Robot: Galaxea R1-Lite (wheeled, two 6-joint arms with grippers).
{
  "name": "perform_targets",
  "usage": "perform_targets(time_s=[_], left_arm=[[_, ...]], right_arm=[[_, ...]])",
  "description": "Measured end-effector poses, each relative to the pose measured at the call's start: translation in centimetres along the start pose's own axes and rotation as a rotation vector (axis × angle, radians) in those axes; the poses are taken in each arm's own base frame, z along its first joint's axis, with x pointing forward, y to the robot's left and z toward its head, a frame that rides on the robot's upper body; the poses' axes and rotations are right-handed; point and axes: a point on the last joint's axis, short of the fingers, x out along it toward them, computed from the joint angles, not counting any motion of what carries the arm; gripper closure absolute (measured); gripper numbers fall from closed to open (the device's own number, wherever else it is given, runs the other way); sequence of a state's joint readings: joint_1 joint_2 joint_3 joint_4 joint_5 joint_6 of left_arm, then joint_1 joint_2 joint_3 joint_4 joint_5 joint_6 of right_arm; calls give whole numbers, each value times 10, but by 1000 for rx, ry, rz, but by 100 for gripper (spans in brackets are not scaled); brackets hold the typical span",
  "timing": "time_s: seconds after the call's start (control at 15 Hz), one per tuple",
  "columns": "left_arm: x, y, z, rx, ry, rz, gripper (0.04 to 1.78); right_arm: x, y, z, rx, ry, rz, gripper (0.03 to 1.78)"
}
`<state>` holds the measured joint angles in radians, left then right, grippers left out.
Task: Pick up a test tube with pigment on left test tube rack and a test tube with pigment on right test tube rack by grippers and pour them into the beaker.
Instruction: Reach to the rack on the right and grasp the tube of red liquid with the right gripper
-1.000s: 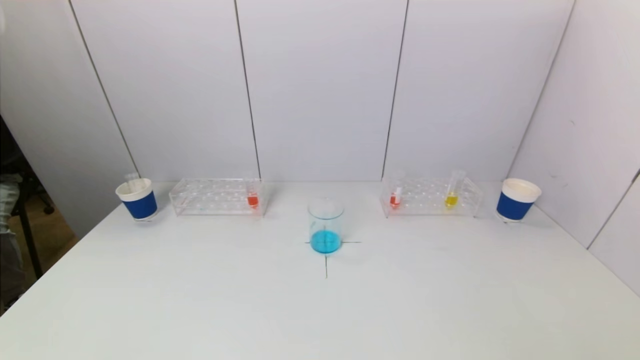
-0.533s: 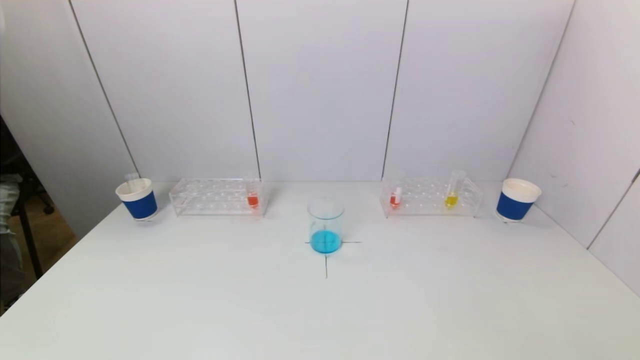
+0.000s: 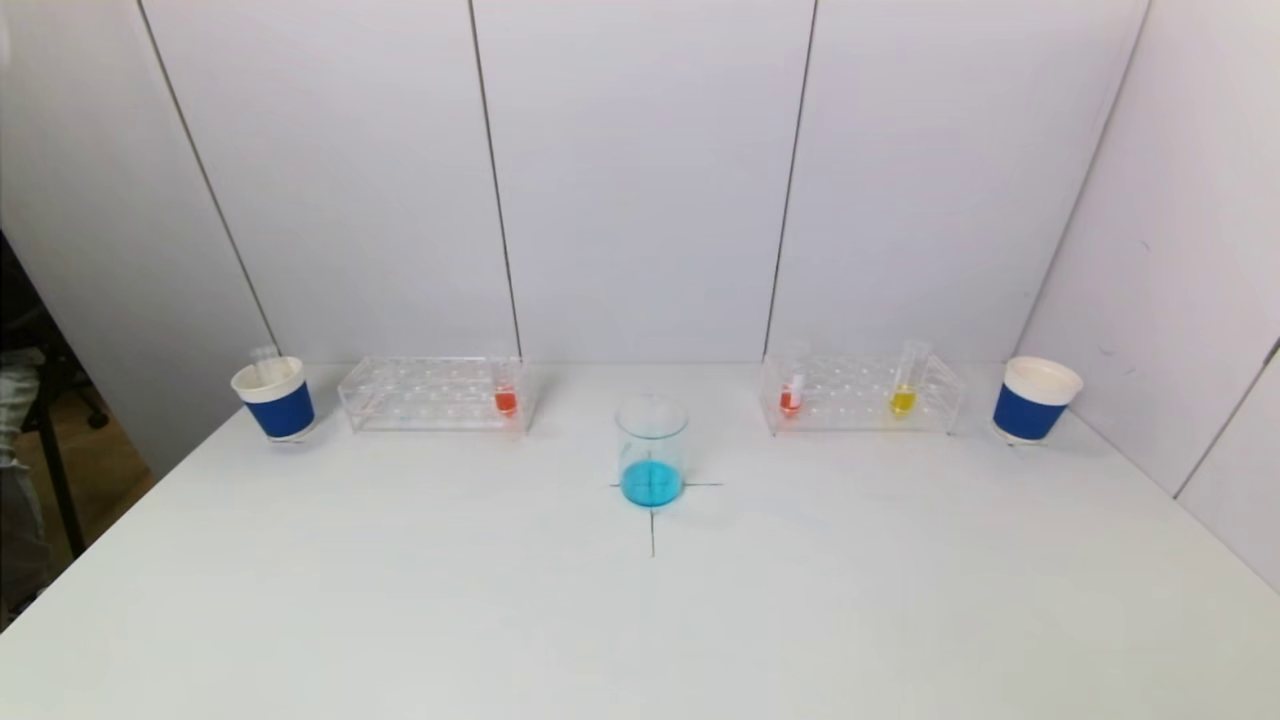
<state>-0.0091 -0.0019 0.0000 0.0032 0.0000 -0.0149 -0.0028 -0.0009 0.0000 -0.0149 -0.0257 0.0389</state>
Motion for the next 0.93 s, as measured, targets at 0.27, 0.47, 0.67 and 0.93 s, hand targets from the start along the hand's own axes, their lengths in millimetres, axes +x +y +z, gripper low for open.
perform_targets(time_s=[0.27,0.47,0.67,0.93], left_arm=[[0,0,0,0,0,0,6],[0,0,0,0,0,0,6],[0,0,0,0,0,0,6],[0,0,0,0,0,0,6]], right_arm=[[-3,0,8,1,-20,6,4],[-6,1,19,1,-60,8,4],[-11,1,31,-5,-87,10,4],[-22,2,55,-9,-114,30,4]])
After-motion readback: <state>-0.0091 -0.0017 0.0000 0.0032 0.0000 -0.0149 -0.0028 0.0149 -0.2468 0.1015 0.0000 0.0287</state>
